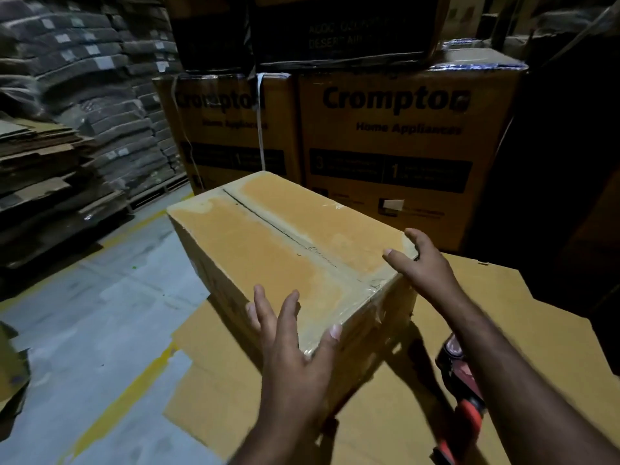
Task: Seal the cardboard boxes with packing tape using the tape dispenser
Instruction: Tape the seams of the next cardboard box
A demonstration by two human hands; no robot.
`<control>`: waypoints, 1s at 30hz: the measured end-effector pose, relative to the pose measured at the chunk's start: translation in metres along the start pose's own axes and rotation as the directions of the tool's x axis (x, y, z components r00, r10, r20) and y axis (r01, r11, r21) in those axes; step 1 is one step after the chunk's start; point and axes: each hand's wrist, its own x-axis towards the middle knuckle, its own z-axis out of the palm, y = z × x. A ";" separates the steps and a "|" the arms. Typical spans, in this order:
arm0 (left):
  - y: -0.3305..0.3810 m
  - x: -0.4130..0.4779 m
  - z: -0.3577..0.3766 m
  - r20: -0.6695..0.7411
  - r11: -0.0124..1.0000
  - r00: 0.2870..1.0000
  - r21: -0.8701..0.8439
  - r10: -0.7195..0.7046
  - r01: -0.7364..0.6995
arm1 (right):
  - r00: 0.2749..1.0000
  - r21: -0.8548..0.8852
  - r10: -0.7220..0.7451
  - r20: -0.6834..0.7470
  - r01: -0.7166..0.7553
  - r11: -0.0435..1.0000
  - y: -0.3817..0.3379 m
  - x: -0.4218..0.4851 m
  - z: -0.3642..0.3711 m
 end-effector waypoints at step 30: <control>0.065 0.081 -0.136 -0.190 0.839 0.958 -0.539 -0.216 0.082 | 0.918 0.472 -0.293 -0.266 0.389 0.791 -0.131 -0.098 -0.053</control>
